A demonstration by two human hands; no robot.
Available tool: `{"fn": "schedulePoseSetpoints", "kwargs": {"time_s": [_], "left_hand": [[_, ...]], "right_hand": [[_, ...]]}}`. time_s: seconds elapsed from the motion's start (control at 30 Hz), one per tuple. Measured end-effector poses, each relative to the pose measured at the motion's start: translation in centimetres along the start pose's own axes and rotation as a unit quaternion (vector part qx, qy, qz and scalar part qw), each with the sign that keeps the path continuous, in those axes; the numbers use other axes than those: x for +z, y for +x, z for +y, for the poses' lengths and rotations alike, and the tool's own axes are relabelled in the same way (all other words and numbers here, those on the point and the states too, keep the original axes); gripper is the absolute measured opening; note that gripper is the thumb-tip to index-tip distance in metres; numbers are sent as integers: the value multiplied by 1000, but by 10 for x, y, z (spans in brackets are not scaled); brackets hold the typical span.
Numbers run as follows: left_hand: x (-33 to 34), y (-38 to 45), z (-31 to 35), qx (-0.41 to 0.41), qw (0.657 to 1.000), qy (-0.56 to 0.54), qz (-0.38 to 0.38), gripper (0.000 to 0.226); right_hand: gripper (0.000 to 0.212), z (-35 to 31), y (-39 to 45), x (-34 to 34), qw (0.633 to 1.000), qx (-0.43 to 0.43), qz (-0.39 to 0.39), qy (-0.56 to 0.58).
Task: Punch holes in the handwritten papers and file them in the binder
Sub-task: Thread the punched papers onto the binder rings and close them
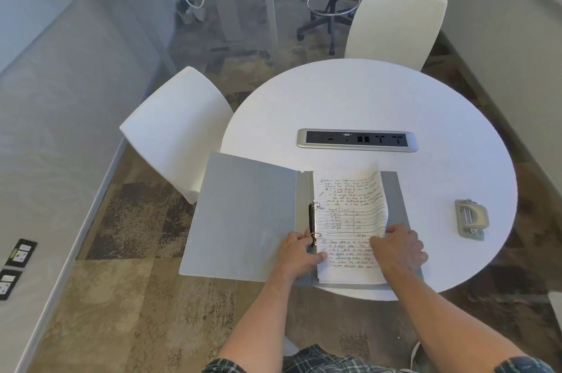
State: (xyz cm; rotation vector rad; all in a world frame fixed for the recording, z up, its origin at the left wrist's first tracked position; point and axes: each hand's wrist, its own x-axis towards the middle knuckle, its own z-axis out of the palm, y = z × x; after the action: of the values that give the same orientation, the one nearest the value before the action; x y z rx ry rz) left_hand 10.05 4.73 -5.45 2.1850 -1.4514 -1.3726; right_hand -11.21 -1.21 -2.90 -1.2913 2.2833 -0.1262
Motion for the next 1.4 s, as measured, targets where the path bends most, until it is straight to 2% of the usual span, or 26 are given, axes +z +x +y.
{"fn": "schedulePoseSetpoints", "kwargs": {"time_s": [0.07,0.13,0.23,0.3,0.37,0.43,0.5,0.57,0.63,0.87,1.03,1.2,1.4], "left_hand": [[-3,-3,7,-17,999,-48,-11,83],[-4,-7,17,-9,998,-50,22,86],[-2,-13,36,41,990,-26,130,58],[-4,-17,53,59,982,-89,159,38],[-7,-21,71,78,972,-157,156,22],[-6,-21,87,92,965,-199,146,28],[-4,-20,98,98,959,-226,140,38],[1,-17,102,101,951,-258,137,32],[5,-15,103,91,943,-291,132,23],[5,-18,101,26,899,-430,84,13],[7,-18,100,13,892,-446,67,14],[8,-15,98,22,887,-457,57,22],[9,-13,100,16,883,-467,51,15]], "right_hand": [[30,-1,-2,-9,998,-34,-12,47],[25,-2,-3,-19,994,-71,-19,79],[25,-5,-6,-35,986,-123,-29,105],[31,-6,-11,-43,977,-159,-59,130],[41,-8,-16,-47,965,-202,-85,147],[42,-9,-22,-47,942,-234,-127,205],[31,-10,-29,-47,917,-249,-178,254],[27,-9,-33,-49,903,-259,-209,270],[36,-7,-33,-50,895,-264,-224,281],[41,0,-24,-47,883,-262,-245,304],[54,4,-23,-42,881,-264,-239,311],[45,8,-18,-39,874,-261,-245,328],[48,13,-16,-34,863,-256,-248,358]]}}
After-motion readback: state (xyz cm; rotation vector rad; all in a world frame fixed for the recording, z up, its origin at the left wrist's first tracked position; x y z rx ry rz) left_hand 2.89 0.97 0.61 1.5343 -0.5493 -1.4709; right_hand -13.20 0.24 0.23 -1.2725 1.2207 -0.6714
